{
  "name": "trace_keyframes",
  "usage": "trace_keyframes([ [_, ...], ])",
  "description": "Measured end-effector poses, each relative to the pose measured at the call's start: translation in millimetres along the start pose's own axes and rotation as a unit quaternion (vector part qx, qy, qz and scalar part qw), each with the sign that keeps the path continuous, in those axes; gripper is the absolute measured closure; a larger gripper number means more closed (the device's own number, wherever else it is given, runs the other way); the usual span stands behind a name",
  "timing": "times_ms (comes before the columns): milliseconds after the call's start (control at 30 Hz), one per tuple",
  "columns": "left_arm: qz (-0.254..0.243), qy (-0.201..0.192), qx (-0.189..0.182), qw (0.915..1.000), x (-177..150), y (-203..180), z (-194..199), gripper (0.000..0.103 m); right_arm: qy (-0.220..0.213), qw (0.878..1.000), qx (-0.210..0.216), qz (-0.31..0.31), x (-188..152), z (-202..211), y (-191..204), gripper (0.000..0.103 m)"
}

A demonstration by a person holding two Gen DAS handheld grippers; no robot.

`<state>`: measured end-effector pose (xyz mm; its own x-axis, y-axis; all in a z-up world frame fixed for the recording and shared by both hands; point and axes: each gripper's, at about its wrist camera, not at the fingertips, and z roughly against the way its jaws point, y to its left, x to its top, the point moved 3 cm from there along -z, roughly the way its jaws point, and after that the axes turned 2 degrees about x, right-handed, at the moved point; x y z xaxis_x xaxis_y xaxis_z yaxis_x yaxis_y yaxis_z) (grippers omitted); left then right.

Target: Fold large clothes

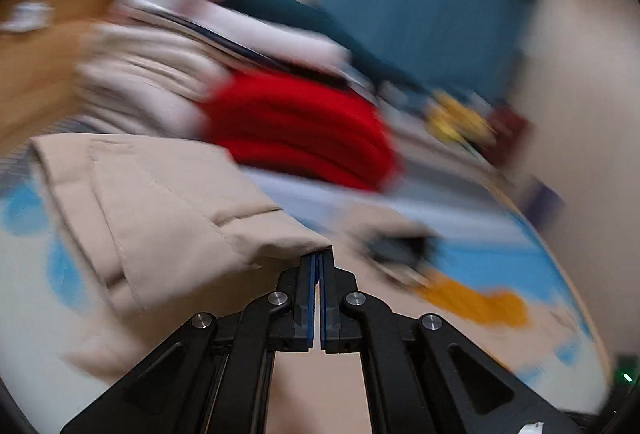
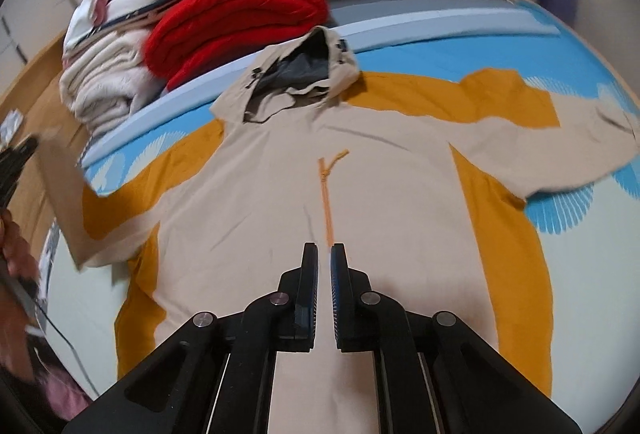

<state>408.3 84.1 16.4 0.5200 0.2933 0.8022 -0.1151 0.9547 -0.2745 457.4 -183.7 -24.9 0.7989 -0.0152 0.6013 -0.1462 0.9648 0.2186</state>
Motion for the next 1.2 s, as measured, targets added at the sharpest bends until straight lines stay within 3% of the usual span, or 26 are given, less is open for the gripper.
trace_keyframes([
  [67, -0.026, 0.091, -0.072, 0.9929, -40, -58, -34, 0.082, 0.004, 1.000, -0.002, -0.021, -3, -1, -15, 0.091],
  [100, -0.036, 0.148, -0.106, 0.9826, -61, -78, -49, 0.076, 0.007, 1.000, -0.003, -0.030, -4, -2, -21, 0.089],
  [133, -0.035, 0.186, -0.120, 0.9746, -80, -89, -56, 0.076, 0.011, 0.999, -0.007, -0.037, -4, -5, -28, 0.085],
  [167, -0.032, 0.202, -0.117, 0.9717, -89, -91, -54, 0.076, 0.011, 0.999, -0.010, -0.043, -4, -6, -33, 0.080],
  [267, -0.023, 0.204, -0.087, 0.9747, -81, -76, -32, 0.076, 0.015, 0.997, -0.004, -0.071, -1, -9, -49, 0.078],
  [367, 0.036, 0.205, 0.017, 0.9779, -58, -21, 1, 0.078, 0.006, 0.996, 0.018, -0.089, 9, -11, -54, 0.078],
  [467, 0.087, 0.183, 0.078, 0.9761, -53, 32, 25, 0.079, -0.011, 0.997, 0.028, -0.077, 23, -17, -48, 0.078],
  [533, 0.078, 0.158, 0.101, 0.9791, -65, 52, 33, 0.079, -0.024, 0.996, 0.032, -0.080, 29, -24, -45, 0.079],
  [567, 0.062, 0.150, 0.131, 0.9779, -74, 63, 31, 0.079, -0.024, 0.996, 0.037, -0.084, 29, -28, -44, 0.079],
  [600, 0.050, 0.173, 0.168, 0.9692, -82, 73, 20, 0.082, -0.025, 0.995, 0.046, -0.085, 30, -33, -42, 0.079],
  [633, 0.063, 0.199, 0.179, 0.9614, -89, 84, 7, 0.082, -0.025, 0.996, 0.050, -0.073, 29, -42, -35, 0.079],
  [733, 0.127, 0.219, 0.153, 0.9551, -84, 101, -14, 0.082, -0.009, 0.999, 0.040, -0.032, 27, -68, -21, 0.076],
  [800, 0.122, 0.207, 0.157, 0.9579, -76, 105, -17, 0.082, 0.028, 0.998, 0.050, -0.006, 24, -93, -7, 0.067],
  [900, 0.144, 0.218, 0.147, 0.9541, -74, 112, -18, 0.082, 0.075, 0.995, 0.064, 0.033, 12, -129, 15, 0.050],
  [967, 0.152, 0.228, 0.135, 0.9523, -75, 117, -21, 0.082, 0.103, 0.991, 0.082, 0.003, 5, -149, 14, 0.047],
  [1033, 0.144, 0.230, 0.141, 0.9521, -76, 122, -23, 0.082, 0.126, 0.987, 0.093, -0.039, 1, -167, 6, 0.047],
  [1133, 0.152, 0.230, 0.143, 0.9506, -74, 132, -23, 0.082, 0.118, 0.984, 0.113, -0.069, 4, -178, 5, 0.051],
  [1200, 0.156, 0.227, 0.148, 0.9499, -73, 138, -24, 0.082, 0.109, 0.982, 0.139, -0.065, 10, -177, 13, 0.075],
])
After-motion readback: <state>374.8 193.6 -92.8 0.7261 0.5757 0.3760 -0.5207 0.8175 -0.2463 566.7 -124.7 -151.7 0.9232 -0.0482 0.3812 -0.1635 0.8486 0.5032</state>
